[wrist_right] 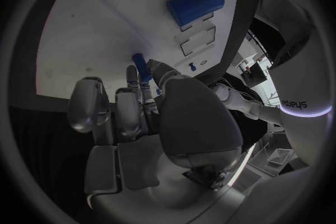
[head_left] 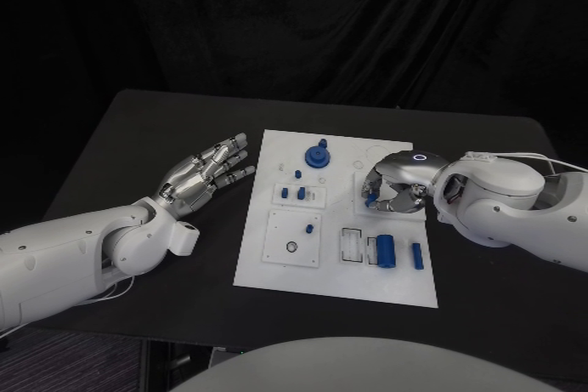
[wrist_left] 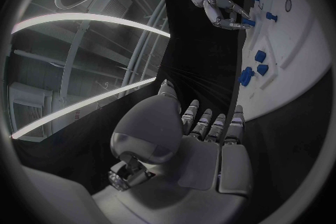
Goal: Assemble the parts on the task board
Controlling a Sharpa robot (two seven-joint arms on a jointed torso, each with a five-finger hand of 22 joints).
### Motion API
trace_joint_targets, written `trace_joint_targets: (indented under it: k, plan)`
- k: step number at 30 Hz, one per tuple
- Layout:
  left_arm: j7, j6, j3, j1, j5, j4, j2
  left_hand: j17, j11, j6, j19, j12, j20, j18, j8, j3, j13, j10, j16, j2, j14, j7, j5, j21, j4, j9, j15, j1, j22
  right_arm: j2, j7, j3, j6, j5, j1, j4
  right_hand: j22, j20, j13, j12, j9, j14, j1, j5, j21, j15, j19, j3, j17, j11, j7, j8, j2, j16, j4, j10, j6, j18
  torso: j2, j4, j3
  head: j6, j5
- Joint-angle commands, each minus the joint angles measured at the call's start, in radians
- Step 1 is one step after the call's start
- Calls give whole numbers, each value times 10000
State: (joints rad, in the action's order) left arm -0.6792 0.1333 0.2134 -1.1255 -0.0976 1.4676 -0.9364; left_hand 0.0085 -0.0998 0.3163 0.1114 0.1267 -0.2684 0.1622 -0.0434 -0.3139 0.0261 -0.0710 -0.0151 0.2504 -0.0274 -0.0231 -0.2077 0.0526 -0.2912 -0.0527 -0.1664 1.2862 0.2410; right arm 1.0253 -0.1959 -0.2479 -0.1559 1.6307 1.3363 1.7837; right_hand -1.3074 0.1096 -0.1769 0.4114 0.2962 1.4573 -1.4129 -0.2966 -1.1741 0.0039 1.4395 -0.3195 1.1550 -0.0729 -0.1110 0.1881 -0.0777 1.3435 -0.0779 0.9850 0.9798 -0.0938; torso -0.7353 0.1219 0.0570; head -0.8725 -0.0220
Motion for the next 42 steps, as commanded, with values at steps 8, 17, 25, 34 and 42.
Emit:
trace_joint_targets:
  k: [8,17,25,34,42]
  plan:
    - [-552,124,-5,19,46,3,23,1,-23,-9,-31,3,-71,133,29,-48,-1,11,-3,7,20,-79,62,37,-17,-2,-76,-91,-11,14,105,4,-551,71,-27,41,-1566,-181,16,-110,470,14,-347,-3,-38,-183,-12,-161,-72,110,-60,312,90,10,229,424,311,127,1,-4,4,-1,65]
    - [-535,96,-5,34,47,11,-6,3,-22,10,-21,5,-72,133,26,-48,0,11,-5,17,16,-76,54,42,-15,-5,-79,-98,6,415,-59,8,-860,71,213,797,-1556,-211,13,-161,679,7,-497,-147,4,-198,-32,-217,-120,113,-123,415,83,-29,381,594,412,123,3,-4,7,-1,248]
    - [-543,98,-5,42,47,-18,38,3,-24,21,-7,12,-83,134,20,-115,1,7,-8,61,12,-57,337,56,-8,-11,-90,-263,-7,254,134,9,-455,71,1019,1779,-1546,-203,12,-219,776,-19,-571,-274,48,-179,-59,-266,-189,88,-177,371,41,-77,482,713,321,118,23,-18,14,-1,352]
    - [-649,217,-5,66,47,-69,156,1,-19,5,-5,-17,-86,129,20,-389,-2,24,-2,344,21,-58,1492,62,-22,-15,-98,-1265,-76,-912,789,9,-93,472,736,1735,-1533,-188,32,-369,853,-56,-752,-473,113,-153,-105,-419,-250,45,-229,260,-9,-123,681,738,196,107,14,-15,14,-1,535]
    - [-642,227,-5,74,48,-79,195,1,-14,13,-13,-17,-79,129,19,-379,-2,25,-1,359,22,-60,1454,58,-14,-17,-90,-1283,-92,-1963,1252,9,19,1297,119,1142,-1533,-182,31,-392,864,-69,-771,-426,115,-144,-112,-434,-270,36,-241,232,-25,-137,708,753,169,107,16,-6,1,-1,797]
